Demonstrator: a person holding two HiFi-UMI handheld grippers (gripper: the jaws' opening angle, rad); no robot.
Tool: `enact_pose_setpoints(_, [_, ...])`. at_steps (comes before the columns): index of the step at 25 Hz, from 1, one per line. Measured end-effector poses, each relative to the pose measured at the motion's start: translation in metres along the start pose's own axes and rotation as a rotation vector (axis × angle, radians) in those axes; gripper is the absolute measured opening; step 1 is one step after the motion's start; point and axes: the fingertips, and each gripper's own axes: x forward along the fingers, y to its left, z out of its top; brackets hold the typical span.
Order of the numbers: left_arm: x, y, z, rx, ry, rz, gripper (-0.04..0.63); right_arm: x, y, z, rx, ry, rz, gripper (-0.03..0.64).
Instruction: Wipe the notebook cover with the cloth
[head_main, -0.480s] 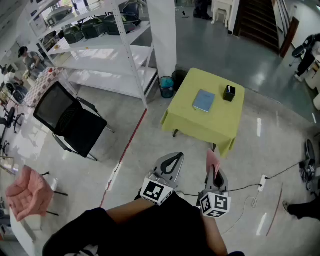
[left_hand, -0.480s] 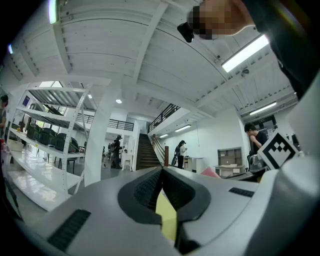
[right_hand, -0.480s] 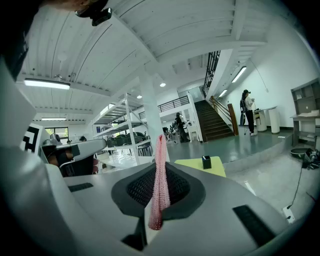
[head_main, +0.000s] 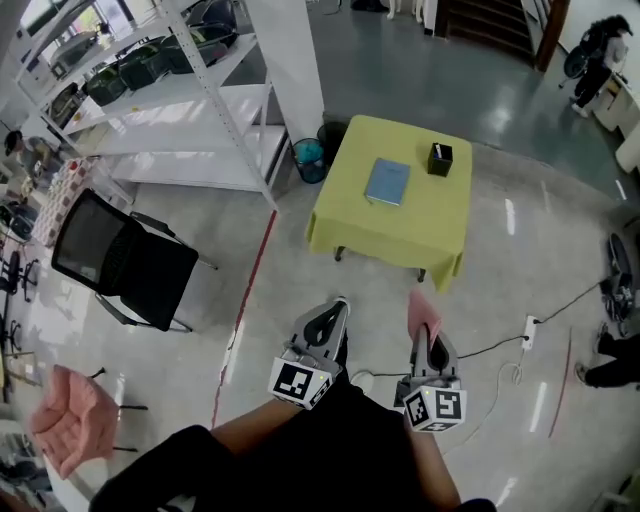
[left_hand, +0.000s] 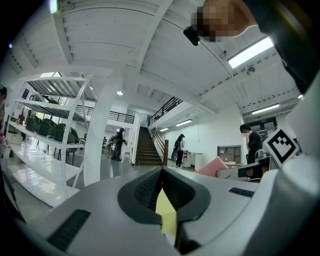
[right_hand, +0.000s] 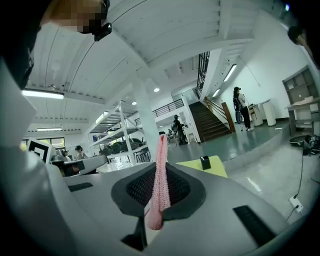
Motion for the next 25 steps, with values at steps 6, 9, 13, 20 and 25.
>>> enact_pose_setpoints(6, [0.041, 0.036, -0.008, -0.067, 0.011, 0.006, 0.006, 0.042, -0.012, -0.005, -0.016, 0.057, 0.001, 0.038])
enact_pose_setpoints(9, [0.064, 0.063, -0.012, -0.066, 0.017, 0.013, 0.006, 0.078, -0.017, 0.000, -0.011, 0.083, -0.022, 0.038])
enact_pose_setpoints(13, [0.101, 0.112, -0.015, -0.079, 0.024, 0.033, 0.006, 0.142, -0.017, 0.007, -0.027, 0.108, -0.026, 0.038])
enact_pose_setpoints(20, [0.166, 0.197, 0.000, -0.125, 0.014, 0.024, 0.006, 0.253, -0.009, 0.050, -0.071, 0.134, -0.050, 0.038])
enact_pose_setpoints(25, [0.210, 0.244, 0.018, -0.103, -0.021, -0.002, 0.006, 0.316, -0.009, 0.055, -0.082, 0.158, -0.063, 0.038])
